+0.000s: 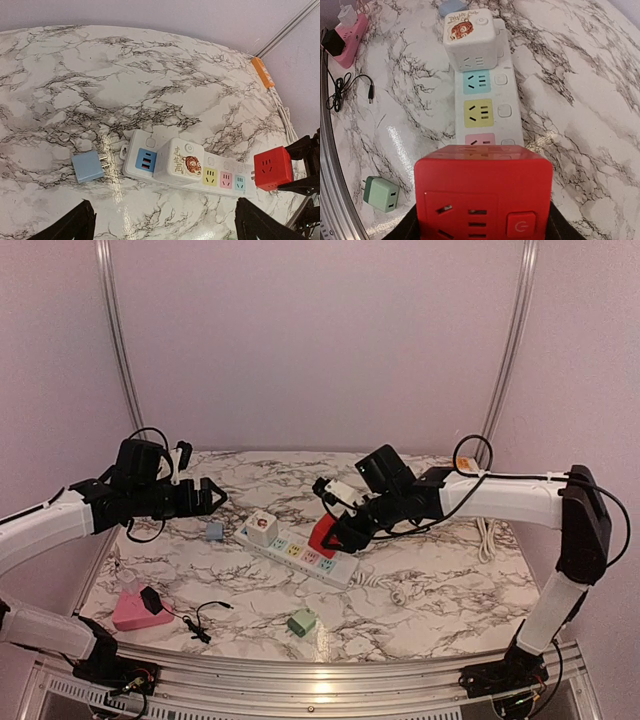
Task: Insert the plug
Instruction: Pass from the left arm to the right, then insert the plug into the socket slot.
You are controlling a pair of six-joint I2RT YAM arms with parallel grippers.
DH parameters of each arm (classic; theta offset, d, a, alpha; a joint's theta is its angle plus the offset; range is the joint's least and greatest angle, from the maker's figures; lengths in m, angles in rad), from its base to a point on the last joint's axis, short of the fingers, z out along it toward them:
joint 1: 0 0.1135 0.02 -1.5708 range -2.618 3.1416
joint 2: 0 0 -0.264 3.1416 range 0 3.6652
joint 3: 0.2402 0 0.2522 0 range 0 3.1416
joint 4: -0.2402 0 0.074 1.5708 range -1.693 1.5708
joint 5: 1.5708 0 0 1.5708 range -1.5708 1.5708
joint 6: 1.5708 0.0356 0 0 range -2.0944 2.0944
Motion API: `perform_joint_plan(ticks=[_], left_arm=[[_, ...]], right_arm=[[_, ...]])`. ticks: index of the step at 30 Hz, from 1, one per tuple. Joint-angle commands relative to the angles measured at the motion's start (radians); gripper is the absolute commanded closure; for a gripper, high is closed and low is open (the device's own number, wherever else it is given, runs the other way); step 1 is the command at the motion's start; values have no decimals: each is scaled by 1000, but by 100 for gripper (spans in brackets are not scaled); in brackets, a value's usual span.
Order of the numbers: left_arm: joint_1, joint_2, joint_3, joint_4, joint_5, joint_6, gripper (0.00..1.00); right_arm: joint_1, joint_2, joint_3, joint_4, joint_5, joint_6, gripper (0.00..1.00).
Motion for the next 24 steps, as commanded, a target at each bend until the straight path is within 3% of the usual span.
perform_joint_plan(ticks=[1,12,24], left_arm=[[3,-57,-12,-111,-19,-3,1],[2,-295,-126,-222,-121,56,1],[3,-372,-173,-263,-174,83,1]], right_arm=[[2,30,69,-6,21,-30,100],[2,109,140,2,-84,-86,100],[2,177,200,-70,-115,-134,100]])
